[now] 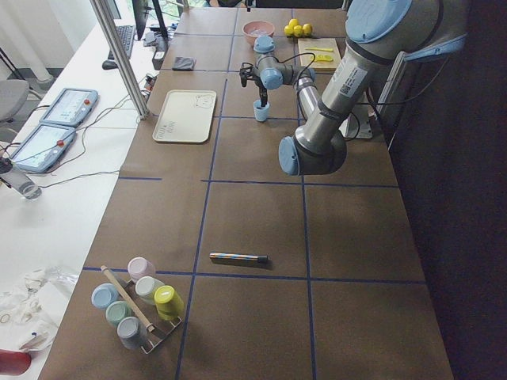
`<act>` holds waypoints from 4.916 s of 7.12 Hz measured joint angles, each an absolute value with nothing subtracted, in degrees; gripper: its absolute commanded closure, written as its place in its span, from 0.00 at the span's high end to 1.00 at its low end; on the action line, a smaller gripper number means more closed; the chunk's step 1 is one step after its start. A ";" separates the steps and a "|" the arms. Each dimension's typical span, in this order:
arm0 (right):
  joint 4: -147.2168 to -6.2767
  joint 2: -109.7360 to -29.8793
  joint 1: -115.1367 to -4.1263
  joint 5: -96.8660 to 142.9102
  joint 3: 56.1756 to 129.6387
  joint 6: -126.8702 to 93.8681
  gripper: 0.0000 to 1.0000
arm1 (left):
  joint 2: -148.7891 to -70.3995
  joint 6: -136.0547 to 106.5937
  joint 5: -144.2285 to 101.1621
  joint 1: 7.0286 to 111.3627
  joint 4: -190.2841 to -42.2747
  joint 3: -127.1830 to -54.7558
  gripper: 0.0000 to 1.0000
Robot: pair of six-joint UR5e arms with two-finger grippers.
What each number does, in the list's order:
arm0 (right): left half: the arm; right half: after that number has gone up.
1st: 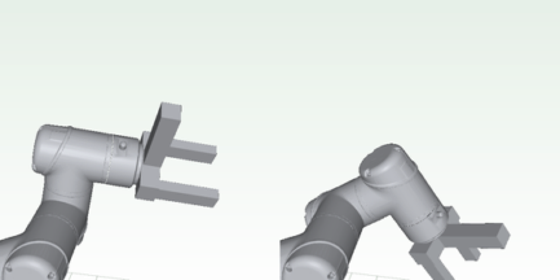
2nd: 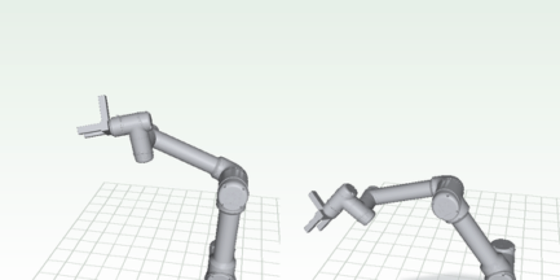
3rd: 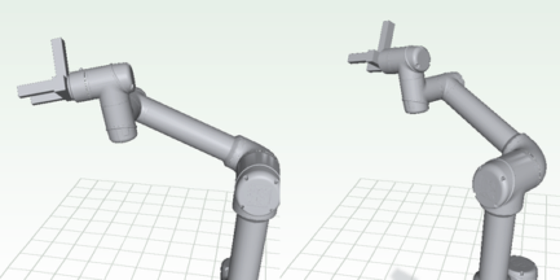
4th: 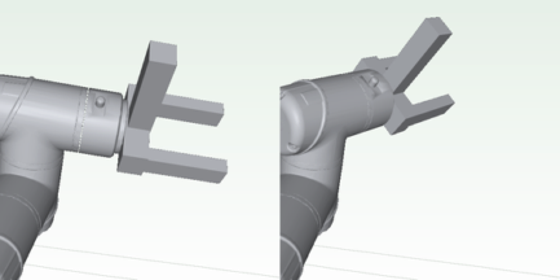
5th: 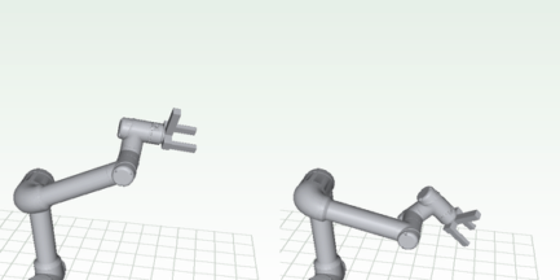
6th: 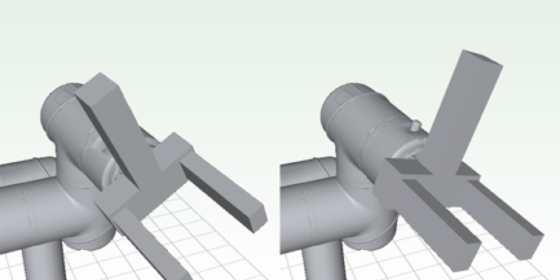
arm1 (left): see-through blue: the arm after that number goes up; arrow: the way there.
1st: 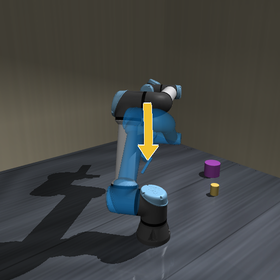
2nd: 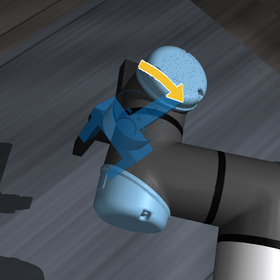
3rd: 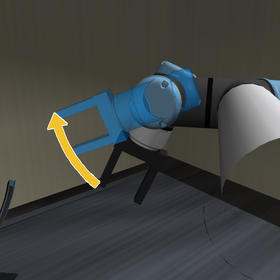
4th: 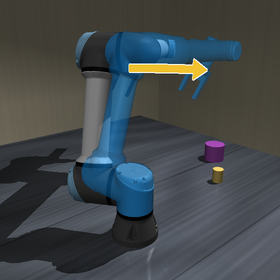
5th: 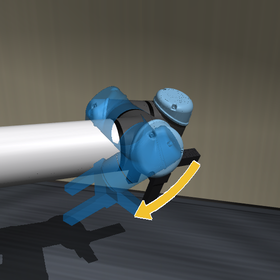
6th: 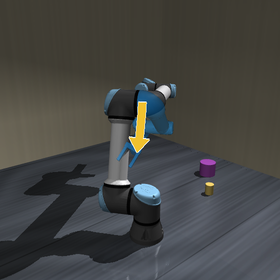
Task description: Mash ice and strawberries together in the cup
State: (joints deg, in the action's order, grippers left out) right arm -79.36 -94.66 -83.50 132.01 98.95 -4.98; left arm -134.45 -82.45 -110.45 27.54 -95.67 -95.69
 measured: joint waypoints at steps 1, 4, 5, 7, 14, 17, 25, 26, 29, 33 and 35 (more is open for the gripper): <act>-79.26 -94.66 -83.50 132.03 98.43 -4.80 0.99 | -133.92 -82.14 -110.88 28.62 -95.52 -96.32 1.00; -77.33 -93.55 -86.94 135.76 93.32 -0.75 0.99 | -127.29 -75.78 -116.82 35.38 -93.63 -101.96 1.00; -77.50 -92.41 -88.91 137.92 91.47 0.87 0.99 | -124.82 -72.24 -117.94 37.53 -92.02 -104.38 1.00; -79.35 -91.93 -91.42 140.41 90.67 1.81 0.99 | -119.84 -65.39 -118.94 40.65 -90.57 -107.39 1.00; -86.58 -93.27 -91.63 136.25 95.76 1.94 0.99 | -94.99 -27.61 -127.59 60.22 -90.57 -109.20 1.00; -86.19 -93.26 -91.59 136.03 95.94 1.83 0.99 | -91.06 -22.97 -127.64 64.43 -96.82 -103.25 1.00; -86.13 -93.08 -91.50 136.14 95.89 1.19 0.99 | -88.25 -30.44 -127.20 66.57 -123.55 -84.68 1.00; -86.13 -93.08 -91.49 136.16 95.86 1.21 0.99 | -88.49 -31.11 -127.16 66.49 -124.52 -83.79 1.00; -86.13 -93.08 -91.50 136.26 95.81 1.15 0.99 | -90.81 -34.27 -127.09 66.34 -130.63 -77.34 1.00; -86.13 -93.08 -91.49 136.18 95.77 1.16 0.99 | -91.25 -35.66 -127.09 66.22 -132.85 -74.92 1.00; -86.13 -93.08 -91.50 136.15 95.73 1.22 0.99 | -91.30 -35.68 -127.09 66.19 -132.89 -74.39 1.00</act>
